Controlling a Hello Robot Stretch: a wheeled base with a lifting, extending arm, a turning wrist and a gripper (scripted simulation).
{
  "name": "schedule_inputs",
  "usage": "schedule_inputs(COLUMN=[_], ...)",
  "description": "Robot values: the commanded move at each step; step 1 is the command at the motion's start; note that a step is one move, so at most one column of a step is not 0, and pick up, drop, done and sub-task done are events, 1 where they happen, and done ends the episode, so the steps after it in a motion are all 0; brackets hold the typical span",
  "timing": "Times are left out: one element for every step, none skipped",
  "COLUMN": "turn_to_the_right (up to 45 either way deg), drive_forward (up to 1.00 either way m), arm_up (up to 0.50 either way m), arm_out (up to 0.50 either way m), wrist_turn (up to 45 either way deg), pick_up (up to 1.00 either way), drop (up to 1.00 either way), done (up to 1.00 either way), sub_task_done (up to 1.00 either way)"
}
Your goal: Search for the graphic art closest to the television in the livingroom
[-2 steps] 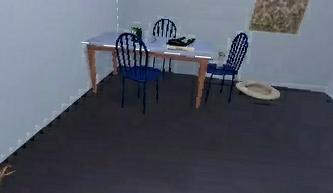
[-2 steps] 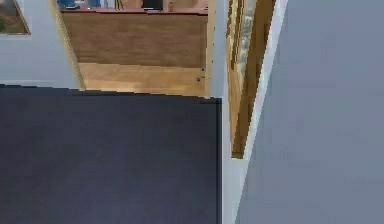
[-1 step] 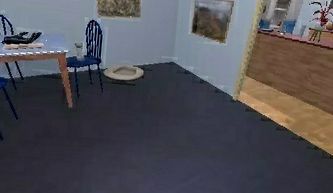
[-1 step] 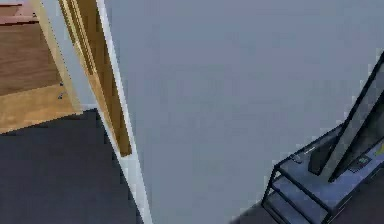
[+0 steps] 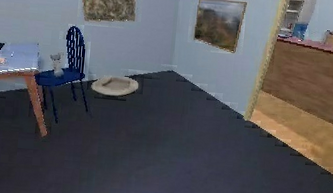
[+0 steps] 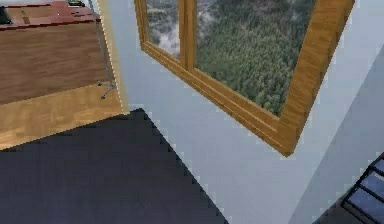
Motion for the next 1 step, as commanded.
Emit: schedule_inputs(turn_to_the_right=[15.0], drive_forward=[0.00], arm_up=[0.00], arm_out=[0.00], wrist_turn=[0.0], pick_up=[0.00], drop=[0.00], done=[0.00], sub_task_done=[0.00])
